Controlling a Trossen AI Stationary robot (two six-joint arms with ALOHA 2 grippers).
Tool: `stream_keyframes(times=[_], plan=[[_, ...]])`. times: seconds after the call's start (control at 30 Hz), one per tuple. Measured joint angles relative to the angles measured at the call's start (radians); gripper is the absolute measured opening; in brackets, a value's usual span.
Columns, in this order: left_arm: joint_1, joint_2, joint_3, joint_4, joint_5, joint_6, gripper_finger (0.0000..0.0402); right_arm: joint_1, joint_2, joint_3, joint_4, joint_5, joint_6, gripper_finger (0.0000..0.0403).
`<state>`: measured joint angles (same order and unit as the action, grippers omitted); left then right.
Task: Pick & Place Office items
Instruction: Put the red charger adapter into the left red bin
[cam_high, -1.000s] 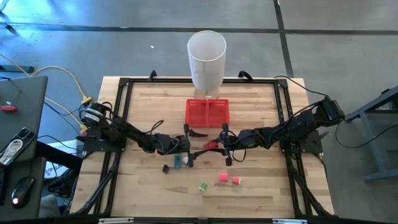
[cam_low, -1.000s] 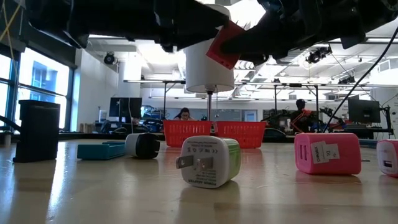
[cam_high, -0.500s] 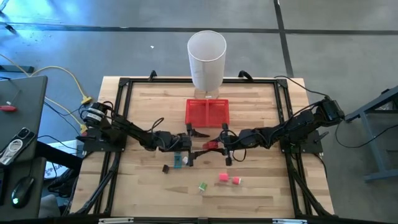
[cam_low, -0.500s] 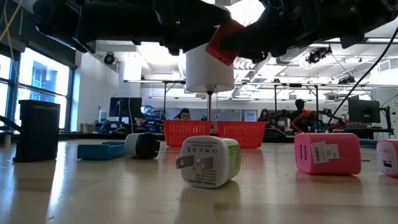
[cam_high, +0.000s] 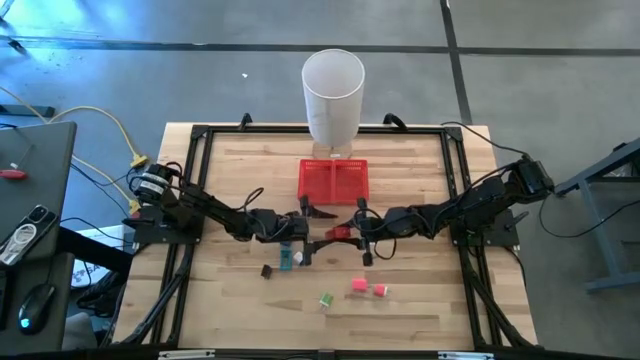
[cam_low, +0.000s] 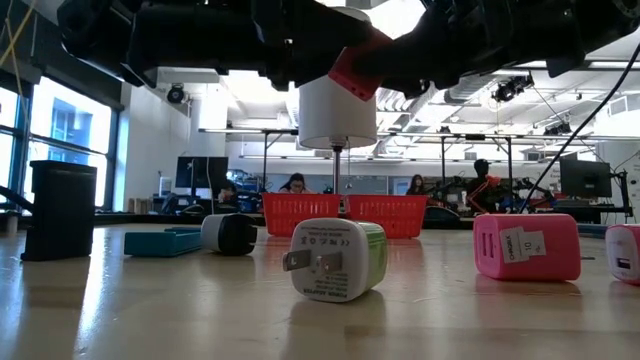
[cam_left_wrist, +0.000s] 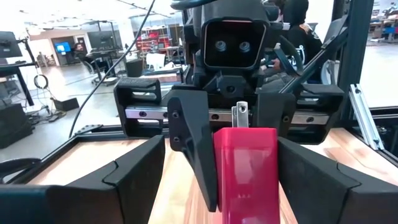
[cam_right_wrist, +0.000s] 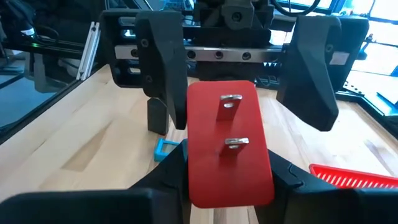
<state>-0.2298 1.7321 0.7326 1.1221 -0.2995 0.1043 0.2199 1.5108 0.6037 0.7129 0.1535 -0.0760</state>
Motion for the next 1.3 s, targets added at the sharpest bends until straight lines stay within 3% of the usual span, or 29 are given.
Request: stream_keyframes(times=[0.2, 0.93, 1.13, 1.3], plan=[[0.011, 0.0, 0.0, 0.002, -0.009, -0.019, 0.0272, 0.0, 0.0, 0.0, 0.01, 0.003, -0.004, 0.0107], [0.017, 0.051, 0.005, 0.072, -0.006, 0.031, 0.0122, -0.001, 0.0, 0.0, 0.008, 0.015, -0.002, 0.0107], [0.015, 0.051, 0.005, 0.071, -0.008, 0.023, 0.0112, -0.001, 0.0, 0.001, -0.001, 0.009, 0.038, 0.0109], [0.01, 0.051, 0.006, 0.07, -0.016, 0.026, 0.0112, -0.001, 0.0, 0.002, -0.007, 0.002, 0.049, 0.0136]])
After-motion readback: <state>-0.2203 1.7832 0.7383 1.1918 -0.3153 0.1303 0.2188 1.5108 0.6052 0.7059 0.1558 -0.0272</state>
